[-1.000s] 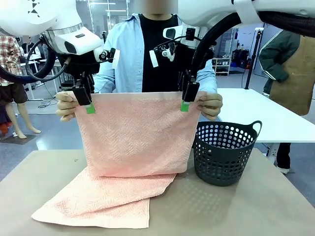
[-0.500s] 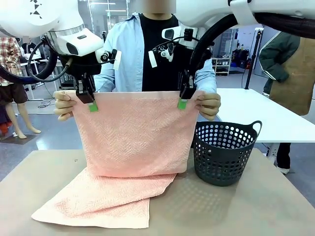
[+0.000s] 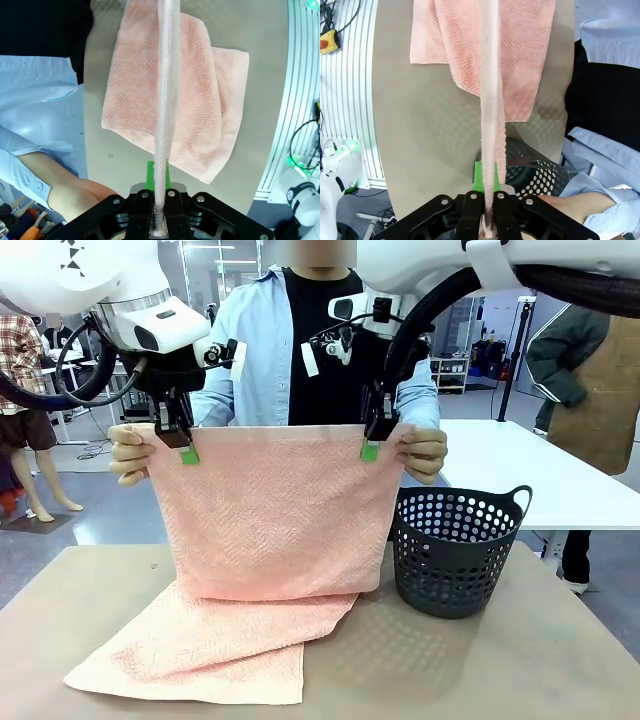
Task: Fold the towel.
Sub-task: Grab the top end of the 100 cm Hotel Towel extended by the human, then release the end of the 100 cm Hotel Towel you were holding and grab the top end of the folded side.
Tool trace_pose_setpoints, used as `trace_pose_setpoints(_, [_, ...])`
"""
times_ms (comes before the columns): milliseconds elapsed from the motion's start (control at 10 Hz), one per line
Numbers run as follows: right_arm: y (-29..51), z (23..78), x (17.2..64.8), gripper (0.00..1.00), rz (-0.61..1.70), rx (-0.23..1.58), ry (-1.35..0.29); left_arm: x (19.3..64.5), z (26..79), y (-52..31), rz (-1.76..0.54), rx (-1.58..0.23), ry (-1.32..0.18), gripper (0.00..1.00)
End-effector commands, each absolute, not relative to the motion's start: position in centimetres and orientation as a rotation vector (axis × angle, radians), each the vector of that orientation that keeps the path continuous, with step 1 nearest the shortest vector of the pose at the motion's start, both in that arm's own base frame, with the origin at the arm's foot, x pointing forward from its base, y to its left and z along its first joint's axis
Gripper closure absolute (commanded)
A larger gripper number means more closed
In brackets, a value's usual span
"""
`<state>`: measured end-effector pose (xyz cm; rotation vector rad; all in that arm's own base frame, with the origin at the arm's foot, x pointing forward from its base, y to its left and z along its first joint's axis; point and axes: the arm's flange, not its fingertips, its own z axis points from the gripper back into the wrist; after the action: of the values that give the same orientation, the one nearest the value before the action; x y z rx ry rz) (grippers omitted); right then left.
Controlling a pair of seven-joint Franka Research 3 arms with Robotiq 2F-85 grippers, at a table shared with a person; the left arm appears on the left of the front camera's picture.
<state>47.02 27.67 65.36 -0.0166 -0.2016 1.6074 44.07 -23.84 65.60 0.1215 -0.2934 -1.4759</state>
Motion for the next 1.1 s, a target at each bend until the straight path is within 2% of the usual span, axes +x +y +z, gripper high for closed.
trace_pose_setpoints(0, [27.66,65.49,46.98,1.00,1.607,-0.019,-0.206,44.06,65.61,-23.87,-1.477,0.122,-0.295,1.00])
trace_pose_setpoints(1000, [27.66,65.49,46.98,1.00,1.607,-0.019,-0.206,44.06,65.61,-23.87,-1.477,0.122,-0.295,1.00])
